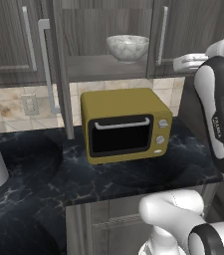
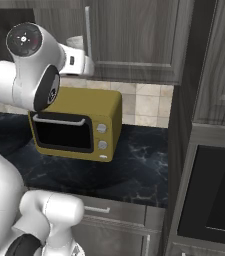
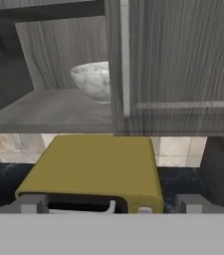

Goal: Move the bowls from the cabinet to the plates on the dining table.

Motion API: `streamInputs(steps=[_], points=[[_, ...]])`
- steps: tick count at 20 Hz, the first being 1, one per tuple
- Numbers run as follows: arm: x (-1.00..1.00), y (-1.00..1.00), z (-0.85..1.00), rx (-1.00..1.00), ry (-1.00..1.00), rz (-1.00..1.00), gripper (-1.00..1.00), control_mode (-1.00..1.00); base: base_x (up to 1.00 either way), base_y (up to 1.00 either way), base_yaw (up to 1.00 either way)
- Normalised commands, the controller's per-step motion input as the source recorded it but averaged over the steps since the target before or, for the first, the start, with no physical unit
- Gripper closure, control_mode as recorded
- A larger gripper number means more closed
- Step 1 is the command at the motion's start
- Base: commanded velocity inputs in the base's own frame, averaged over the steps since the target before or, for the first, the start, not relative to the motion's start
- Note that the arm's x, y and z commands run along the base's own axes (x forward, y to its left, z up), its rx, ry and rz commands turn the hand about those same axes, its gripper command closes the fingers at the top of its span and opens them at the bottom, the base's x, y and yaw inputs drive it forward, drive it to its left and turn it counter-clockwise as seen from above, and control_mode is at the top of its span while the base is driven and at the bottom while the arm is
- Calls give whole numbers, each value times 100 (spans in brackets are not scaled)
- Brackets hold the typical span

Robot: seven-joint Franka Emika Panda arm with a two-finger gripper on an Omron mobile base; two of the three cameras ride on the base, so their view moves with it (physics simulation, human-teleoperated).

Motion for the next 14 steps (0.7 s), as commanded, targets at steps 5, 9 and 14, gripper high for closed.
streamInputs(steps=[5, 9, 14], points=[[38, 0, 4, 0, 0, 3, -100, -100, 0, 0, 0], [38, 0, 3, 0, 0, 1, -100, -100, 0, 0, 0], [50, -4, 0, 0, 0, 0, -100, -100, 0, 0, 0]])
